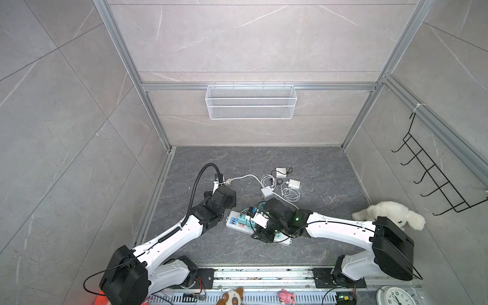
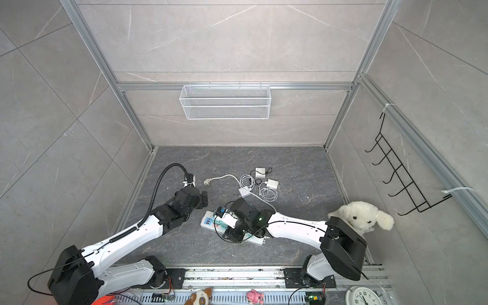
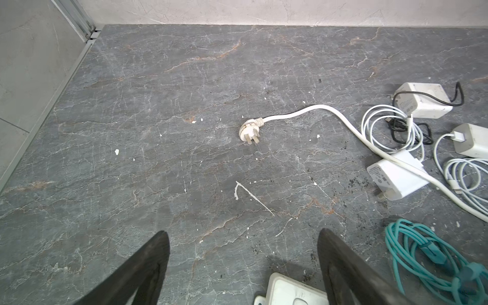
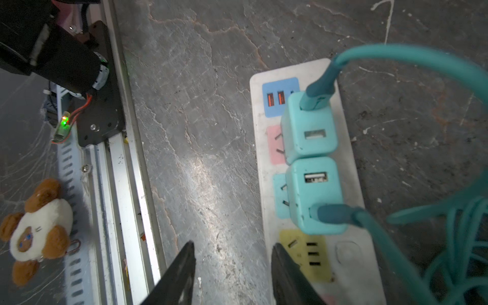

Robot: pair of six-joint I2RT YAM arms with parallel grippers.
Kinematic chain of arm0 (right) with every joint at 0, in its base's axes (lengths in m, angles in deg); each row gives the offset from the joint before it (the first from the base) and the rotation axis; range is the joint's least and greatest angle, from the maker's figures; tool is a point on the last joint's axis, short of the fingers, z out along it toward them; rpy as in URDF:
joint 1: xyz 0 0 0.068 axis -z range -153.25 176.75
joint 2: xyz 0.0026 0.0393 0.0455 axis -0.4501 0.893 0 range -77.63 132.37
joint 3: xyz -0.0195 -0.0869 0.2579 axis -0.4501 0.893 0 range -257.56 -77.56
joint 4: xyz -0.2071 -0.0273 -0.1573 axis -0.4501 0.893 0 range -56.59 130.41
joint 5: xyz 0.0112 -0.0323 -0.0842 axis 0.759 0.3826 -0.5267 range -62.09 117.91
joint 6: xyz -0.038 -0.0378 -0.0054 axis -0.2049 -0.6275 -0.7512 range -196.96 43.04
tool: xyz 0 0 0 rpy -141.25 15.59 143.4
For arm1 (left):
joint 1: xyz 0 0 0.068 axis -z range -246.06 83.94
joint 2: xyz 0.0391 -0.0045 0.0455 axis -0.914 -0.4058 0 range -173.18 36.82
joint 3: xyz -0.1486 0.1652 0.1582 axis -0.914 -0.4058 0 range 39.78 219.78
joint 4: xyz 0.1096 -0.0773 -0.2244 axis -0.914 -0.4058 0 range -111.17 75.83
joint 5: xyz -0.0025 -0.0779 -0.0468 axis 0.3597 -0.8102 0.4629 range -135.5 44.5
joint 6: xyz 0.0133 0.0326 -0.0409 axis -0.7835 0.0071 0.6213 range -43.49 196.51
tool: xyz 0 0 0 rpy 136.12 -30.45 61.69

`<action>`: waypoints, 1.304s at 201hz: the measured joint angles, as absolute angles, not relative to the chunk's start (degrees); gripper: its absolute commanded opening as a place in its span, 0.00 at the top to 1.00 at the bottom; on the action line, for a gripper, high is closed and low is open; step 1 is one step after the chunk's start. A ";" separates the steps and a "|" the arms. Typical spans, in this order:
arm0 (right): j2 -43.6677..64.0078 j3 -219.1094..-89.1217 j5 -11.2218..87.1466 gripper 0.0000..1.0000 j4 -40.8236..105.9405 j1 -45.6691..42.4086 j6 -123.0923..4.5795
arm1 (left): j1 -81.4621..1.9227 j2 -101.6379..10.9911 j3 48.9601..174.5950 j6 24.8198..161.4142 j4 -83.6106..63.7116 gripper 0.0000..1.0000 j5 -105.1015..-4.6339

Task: Insert the plug
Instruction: 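Open the right gripper and lift it off the plugged charger, then reach both grippers toward the white chargers and cables farther from the robot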

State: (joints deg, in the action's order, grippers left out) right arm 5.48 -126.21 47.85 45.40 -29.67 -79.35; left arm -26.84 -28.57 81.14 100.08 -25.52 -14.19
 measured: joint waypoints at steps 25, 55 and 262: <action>3.23 -126.38 52.44 0.52 45.62 -29.41 -79.31 | -26.84 -28.78 81.36 99.45 -25.74 0.10 -14.65; -0.25 -126.99 54.04 0.52 45.64 -28.82 -79.11 | -26.84 -30.62 84.00 98.18 -25.85 0.10 -15.74; 2.29 -131.89 38.41 0.53 46.86 5.08 -60.60 | -26.84 -74.20 123.33 82.62 -30.31 0.18 -39.96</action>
